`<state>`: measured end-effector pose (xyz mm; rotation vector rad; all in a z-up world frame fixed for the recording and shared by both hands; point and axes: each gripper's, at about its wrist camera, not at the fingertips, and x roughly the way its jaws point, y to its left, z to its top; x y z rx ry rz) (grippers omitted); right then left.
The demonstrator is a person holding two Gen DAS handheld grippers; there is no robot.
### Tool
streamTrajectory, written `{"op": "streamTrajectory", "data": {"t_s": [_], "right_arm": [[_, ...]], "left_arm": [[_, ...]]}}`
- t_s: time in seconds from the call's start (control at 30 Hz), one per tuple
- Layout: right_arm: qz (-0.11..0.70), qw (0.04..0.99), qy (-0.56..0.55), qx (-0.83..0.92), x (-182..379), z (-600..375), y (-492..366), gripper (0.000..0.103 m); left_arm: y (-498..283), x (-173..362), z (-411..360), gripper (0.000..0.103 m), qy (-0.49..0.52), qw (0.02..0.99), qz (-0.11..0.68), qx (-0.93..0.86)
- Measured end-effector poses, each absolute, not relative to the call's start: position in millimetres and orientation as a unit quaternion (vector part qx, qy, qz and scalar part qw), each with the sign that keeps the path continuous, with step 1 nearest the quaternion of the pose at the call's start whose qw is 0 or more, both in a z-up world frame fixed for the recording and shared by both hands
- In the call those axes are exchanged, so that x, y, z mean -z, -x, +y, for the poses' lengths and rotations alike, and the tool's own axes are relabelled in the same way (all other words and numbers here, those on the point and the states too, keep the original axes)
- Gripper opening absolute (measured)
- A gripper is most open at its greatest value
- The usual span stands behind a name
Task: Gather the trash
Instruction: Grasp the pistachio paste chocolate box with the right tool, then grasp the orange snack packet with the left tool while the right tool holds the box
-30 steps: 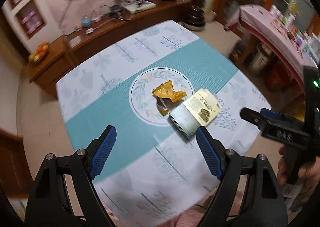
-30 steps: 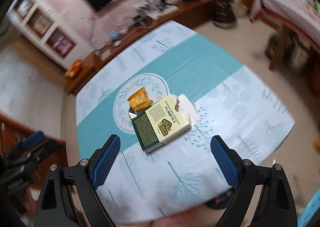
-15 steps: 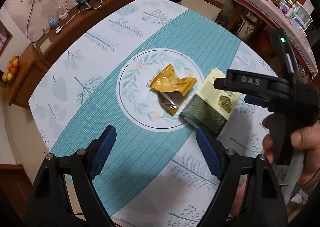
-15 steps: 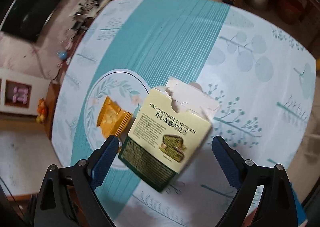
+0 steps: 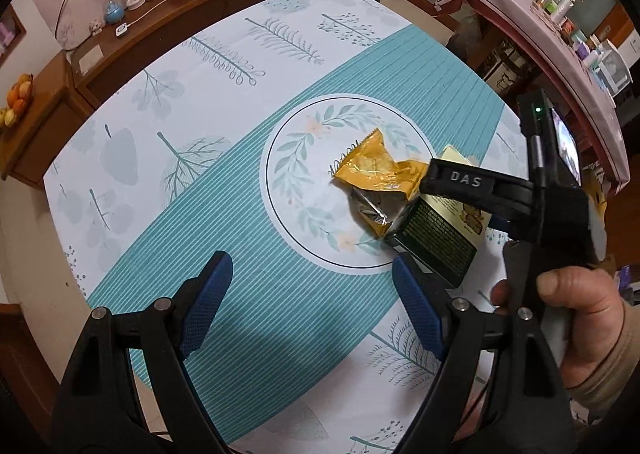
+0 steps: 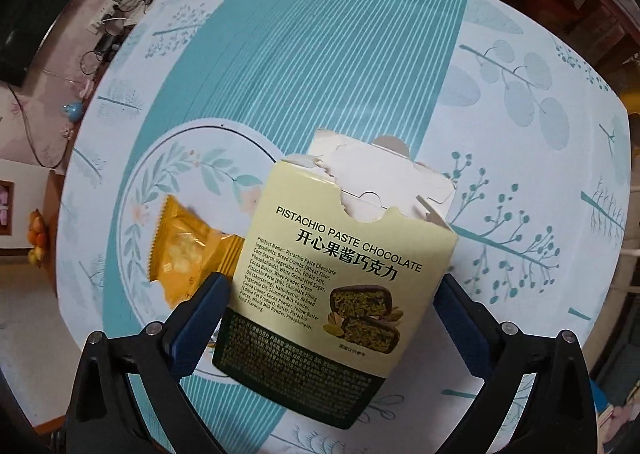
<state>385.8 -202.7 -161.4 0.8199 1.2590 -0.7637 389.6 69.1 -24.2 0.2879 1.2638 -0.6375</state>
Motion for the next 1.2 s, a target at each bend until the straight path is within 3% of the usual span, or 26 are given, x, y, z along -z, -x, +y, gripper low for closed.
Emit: {"op": "streamTrajectory", "data": {"t_s": [0.5,0.8,1.2], "right_arm": [[0.611,0.663,-0.296,0.314,180,-186,-433,0.103],[0.604,0.674,-0.295,0.307,161,-201,-417,0.097],[0.563,0.703,-0.319,0.293,120,-229,-404,0.097]], "left_arm": [[-406,34,74,0.08,-0.106,0.75,0.591,0.278],[-419,45,70,0.08,-0.077,0.739,0.611,0.272],[-453,85,28,0.08,0.075,0.68,0.685,0.252]]}}
